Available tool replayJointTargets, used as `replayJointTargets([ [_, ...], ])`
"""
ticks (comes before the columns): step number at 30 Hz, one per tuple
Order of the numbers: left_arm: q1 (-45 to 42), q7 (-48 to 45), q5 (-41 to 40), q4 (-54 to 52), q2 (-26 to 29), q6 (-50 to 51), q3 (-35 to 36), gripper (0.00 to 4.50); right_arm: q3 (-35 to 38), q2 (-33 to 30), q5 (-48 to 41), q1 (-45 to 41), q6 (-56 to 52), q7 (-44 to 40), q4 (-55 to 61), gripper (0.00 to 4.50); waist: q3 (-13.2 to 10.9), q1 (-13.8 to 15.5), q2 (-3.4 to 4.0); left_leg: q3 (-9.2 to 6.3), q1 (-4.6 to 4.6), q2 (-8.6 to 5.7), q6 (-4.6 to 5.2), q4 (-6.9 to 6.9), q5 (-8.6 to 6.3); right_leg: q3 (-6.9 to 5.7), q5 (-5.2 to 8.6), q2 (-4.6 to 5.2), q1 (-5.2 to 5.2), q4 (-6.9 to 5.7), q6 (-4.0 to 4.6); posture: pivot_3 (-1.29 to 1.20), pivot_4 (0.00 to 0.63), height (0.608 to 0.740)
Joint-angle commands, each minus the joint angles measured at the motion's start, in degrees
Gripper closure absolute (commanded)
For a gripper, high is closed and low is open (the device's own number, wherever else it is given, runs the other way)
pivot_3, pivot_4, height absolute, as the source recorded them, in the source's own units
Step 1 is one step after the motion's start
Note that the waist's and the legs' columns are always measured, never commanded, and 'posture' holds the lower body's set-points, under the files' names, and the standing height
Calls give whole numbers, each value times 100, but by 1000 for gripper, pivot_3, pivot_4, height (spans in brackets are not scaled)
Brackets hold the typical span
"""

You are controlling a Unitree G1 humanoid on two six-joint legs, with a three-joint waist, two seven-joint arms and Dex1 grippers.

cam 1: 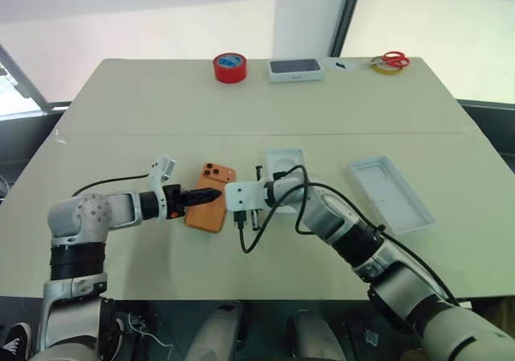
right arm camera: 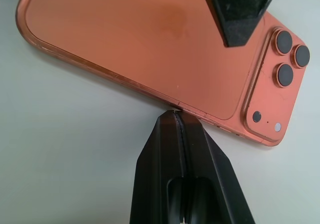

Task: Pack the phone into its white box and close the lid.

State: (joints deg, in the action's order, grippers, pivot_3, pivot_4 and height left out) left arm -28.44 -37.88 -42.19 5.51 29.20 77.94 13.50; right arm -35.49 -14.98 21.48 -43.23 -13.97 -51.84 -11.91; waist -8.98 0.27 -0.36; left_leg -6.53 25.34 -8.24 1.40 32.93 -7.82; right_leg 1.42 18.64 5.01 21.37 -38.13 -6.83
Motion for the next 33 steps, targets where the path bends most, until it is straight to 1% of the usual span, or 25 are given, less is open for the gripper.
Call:
replayJointTargets([
  [1,29,169,-36,254,-241,289,-68,307,62,50,6,-28,97,73,34,4500,0,11,0,-1,0,0,0,0,0,0,0,0,0,0,0,0,150,736],
  [5,12,234,-97,427,-291,288,283,307,70,31,29,-31,130,99,1,4500,0,7,0,-1,0,0,0,0,0,-1,0,0,0,0,0,0,150,736],
  [7,118,206,-94,378,-228,278,261,837,76,20,31,-22,139,106,-1,4500,0,-3,0,-2,0,0,-1,0,0,-1,0,-1,1,0,0,0,150,736],
  [9,169,185,-173,323,-247,328,305,1629,79,12,35,-16,146,114,3,4500,0,-31,0,-1,1,0,-1,0,0,0,0,0,1,1,0,0,150,736],
  [10,163,198,-222,352,-283,391,378,2177,88,12,31,-17,149,123,0,4500,0,-40,-1,-1,1,0,-1,-1,0,0,0,0,1,1,0,0,150,736],
  [12,147,234,-271,407,-337,475,489,3118,102,12,27,-25,157,142,-11,4500,-1,-59,-1,-2,1,0,-1,-1,0,-1,0,-1,2,1,0,0,150,736],
  [13,97,325,-273,534,-403,540,634,3681,108,8,35,-37,169,162,-22,4500,-1,-64,-2,-3,2,0,-1,-1,1,-2,0,-1,2,1,0,0,150,736],
  [15,106,367,-300,604,-442,567,772,4471,194,31,21,-65,175,284,-33,4500,0,-82,-3,-4,2,0,-1,-1,1,-3,0,-1,2,1,0,0,150,736],
  [20,92,416,-620,504,-573,746,1234,4471,605,110,-299,-69,251,537,75,4500,-2,-106,-4,-6,2,1,-2,-2,1,-3,0,-2,3,1,0,0,150,736],
  [22,142,407,-733,291,-656,614,1340,4471,984,84,-820,0,40,242,283,4500,-6,-99,-7,-6,3,1,-2,-2,1,-3,0,-1,3,2,0,0,150,736],
  [23,107,504,-830,269,-785,611,1548,4471,1162,-2,-1091,38,-181,-3,402,4500,-9,-98,-11,-6,4,1,-2,-2,1,-3,0,-1,4,2,0,0,150,736],
  [24,99,595,-853,228,-878,537,1660,4500,1303,-157,-1351,106,-259,-282,560,3987,-10,-82,-13,-6,5,1,-2,-2,2,-4,0,-1,4,2,-1,0,150,736],
  [25,132,681,-835,122,-971,371,1704,4500,1417,-299,-1521,169,-222,-444,699,3745,-13,-78,-18,-7,7,1,-2,-1,1,-5,0,-1,4,3,-1,0,150,736],
  [26,143,773,-847,71,-1057,342,1758,4500,1533,-461,-1650,235,-116,-558,826,3288,-17,-76,-24,-7,7,1,-2,0,1,-6,0,0,3,3,-1,0,150,736],
  [29,272,899,-873,-173,-1189,295,1715,4500,1739,-924,-1899,452,361,-814,1165,1818,-19,-94,-27,-5,13,0,0,2,0,-6,-1,3,3,12,-2,0,150,736],
  [32,225,1194,-986,-146,-1401,328,1985,4500,1858,-1644,-2196,827,532,-1436,1440,313,-21,-101,-29,-5,13,2,1,-1,-1,-6,0,3,4,14,-2,0,150,736],
  [33,245,1295,-882,-156,-1415,234,1934,4500,1861,-1929,-2206,1007,676,-1625,1473,313,-22,-97,-31,-6,13,3,1,-1,-1,-7,0,3,4,14,-2,0,150,736],
])
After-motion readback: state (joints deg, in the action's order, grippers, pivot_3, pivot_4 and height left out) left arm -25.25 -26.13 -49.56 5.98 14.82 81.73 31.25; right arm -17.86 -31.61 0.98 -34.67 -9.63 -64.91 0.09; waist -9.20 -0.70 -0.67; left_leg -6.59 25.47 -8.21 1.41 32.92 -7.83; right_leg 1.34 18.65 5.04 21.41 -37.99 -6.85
